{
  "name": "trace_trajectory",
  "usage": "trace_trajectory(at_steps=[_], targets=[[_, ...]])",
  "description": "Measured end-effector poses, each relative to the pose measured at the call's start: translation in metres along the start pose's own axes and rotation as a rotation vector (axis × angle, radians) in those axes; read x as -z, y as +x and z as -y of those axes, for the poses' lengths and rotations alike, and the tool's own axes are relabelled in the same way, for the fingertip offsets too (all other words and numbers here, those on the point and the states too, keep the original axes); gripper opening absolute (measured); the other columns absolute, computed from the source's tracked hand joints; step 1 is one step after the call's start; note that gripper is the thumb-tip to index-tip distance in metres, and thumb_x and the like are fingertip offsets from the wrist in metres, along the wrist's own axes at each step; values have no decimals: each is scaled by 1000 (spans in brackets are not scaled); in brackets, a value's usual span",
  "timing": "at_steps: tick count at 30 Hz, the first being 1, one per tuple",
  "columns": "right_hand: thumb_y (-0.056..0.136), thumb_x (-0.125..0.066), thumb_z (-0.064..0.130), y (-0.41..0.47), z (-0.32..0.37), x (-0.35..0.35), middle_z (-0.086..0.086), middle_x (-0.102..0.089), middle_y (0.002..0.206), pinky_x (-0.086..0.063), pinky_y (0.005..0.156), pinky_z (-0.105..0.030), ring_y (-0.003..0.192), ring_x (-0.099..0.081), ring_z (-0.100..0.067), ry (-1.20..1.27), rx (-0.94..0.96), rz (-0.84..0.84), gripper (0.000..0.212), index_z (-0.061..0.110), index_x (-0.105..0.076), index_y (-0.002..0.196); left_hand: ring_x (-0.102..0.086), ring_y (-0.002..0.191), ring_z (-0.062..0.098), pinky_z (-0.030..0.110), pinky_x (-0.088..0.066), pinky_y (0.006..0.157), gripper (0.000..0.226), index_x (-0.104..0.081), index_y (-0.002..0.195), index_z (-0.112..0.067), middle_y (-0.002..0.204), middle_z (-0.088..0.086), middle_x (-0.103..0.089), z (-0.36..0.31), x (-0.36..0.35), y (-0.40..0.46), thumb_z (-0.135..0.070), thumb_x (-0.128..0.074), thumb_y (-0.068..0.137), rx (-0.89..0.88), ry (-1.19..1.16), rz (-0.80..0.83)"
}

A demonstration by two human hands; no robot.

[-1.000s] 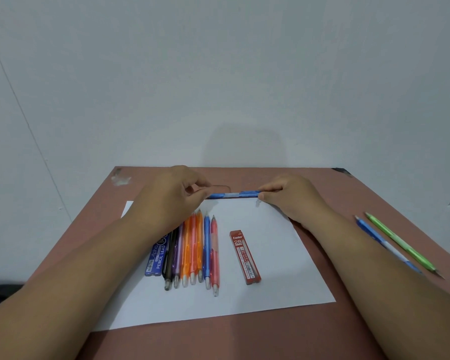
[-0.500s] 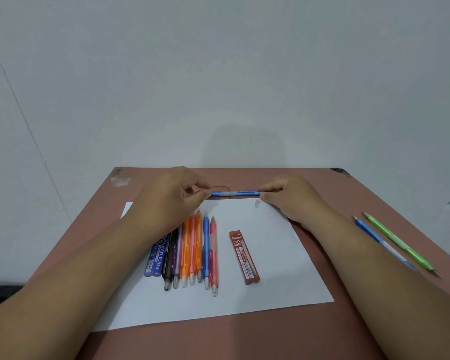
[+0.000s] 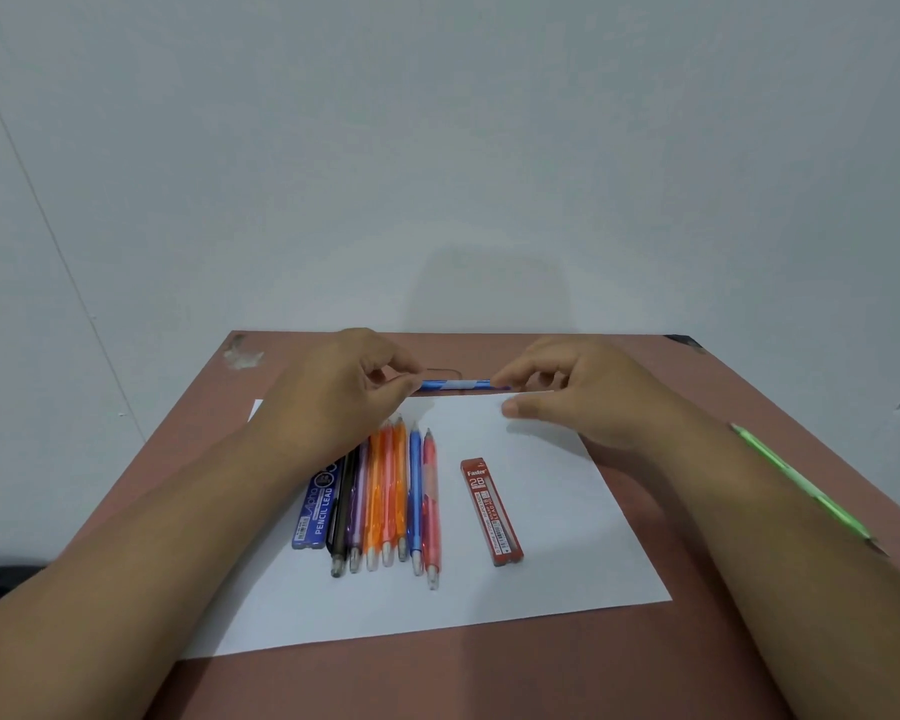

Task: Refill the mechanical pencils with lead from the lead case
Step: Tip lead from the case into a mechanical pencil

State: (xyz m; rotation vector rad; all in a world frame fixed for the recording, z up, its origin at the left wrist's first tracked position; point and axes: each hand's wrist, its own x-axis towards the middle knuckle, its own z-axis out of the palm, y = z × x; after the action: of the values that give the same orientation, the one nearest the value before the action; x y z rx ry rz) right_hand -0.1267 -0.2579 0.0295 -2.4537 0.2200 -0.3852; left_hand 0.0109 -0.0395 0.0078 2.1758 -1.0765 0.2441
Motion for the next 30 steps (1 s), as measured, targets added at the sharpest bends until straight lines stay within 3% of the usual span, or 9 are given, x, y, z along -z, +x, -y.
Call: trace_trajectory(at_steps=[3,8,11,17,21,25,30], targets=[[73,-89,37,-5,7,-2,23,-66,102,-43,77,-18,93,-55,2,-57,24,219,32,49,-75,99,-60,88,2,27,-52,70,13,-72,103,-34,99,-16,-64,-1,3,-1,-38,-66,92,34,-21,7],[41,-91,65,-15,17,2,39,-46,119,-41,105,-25,120,-45,4,-180,20,605,98,54,-54,131,-60,89,1,31,-55,75,12,-72,101,-36,100,-18,-64,-2,3,-1,-41,-66,92,44,-22,15],[52,-91,64,-18,24,2,36,-39,125,-36,112,-25,122,-37,6,-359,73,665,97,52,-44,136,-60,89,1,31,-55,74,12,-71,101,-36,101,-18,-65,-2,5,-1,-41,-66,92,49,-28,19],[59,-90,62,-21,25,-4,36,-41,121,-38,100,-17,117,-41,9,-379,90,581,85,50,-45,131,-60,87,0,24,-50,67,15,-71,103,-36,99,-20,-63,-2,5,-3,-44,-65,92,58,-19,34],[64,-92,50,-23,22,-1,45,-42,112,-42,93,-16,110,-46,10,-239,21,500,79,54,-44,126,-59,85,-3,20,-45,64,15,-71,102,-36,95,-22,-64,-6,7,-6,-45,-65,92,51,-38,33],[63,-93,44,-22,20,-4,34,-49,124,-43,91,-16,115,-47,10,-135,64,230,86,48,-45,134,-63,78,-7,17,-43,60,11,-72,97,-41,82,-22,-69,-14,8,-11,-47,-65,91,54,-153,36],[64,-92,47,-18,22,-12,29,-45,130,-42,100,-19,126,-43,2,-106,220,3,93,40,-42,143,-67,80,-3,19,-47,70,20,-76,96,-39,87,-17,-75,-30,8,-15,-50,-63,86,160,-484,124]])
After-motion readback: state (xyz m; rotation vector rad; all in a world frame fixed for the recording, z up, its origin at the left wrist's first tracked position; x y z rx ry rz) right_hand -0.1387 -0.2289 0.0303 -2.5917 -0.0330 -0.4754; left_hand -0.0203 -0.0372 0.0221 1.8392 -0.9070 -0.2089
